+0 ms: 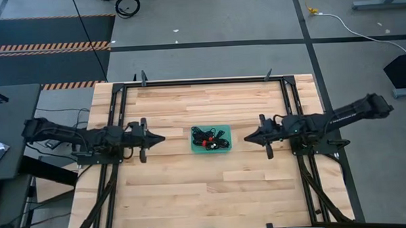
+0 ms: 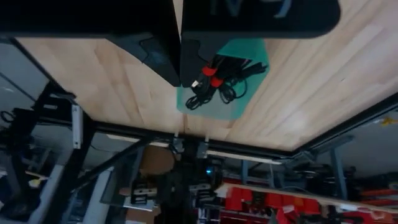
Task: Pick and place USB-C Cables
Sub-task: Return to Home Position
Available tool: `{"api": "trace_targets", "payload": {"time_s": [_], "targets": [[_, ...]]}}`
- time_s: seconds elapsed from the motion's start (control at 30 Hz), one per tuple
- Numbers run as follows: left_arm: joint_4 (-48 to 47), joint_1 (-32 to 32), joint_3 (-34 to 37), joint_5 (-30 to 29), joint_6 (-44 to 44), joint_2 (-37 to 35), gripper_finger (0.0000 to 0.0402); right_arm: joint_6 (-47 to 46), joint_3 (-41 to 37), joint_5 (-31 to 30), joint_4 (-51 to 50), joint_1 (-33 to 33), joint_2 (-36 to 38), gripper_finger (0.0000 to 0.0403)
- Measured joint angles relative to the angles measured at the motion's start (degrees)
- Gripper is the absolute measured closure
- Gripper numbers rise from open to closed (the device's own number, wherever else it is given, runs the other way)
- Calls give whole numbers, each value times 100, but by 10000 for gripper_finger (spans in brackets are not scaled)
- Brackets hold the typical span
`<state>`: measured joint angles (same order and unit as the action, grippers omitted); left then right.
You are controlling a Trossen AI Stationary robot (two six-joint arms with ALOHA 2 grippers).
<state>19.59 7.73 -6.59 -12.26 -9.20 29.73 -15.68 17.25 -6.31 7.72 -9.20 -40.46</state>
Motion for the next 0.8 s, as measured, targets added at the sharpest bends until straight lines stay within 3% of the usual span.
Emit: {"api": "trace_targets", "payload": {"time_s": [0.37,0.8], "targets": [[40,0,336,-76,-65,-255,397,80,-1599,12,2153,3,419,399],[426,0,603,-79,40,-433,396,178,-1680,203,2137,3,709,398]]}}
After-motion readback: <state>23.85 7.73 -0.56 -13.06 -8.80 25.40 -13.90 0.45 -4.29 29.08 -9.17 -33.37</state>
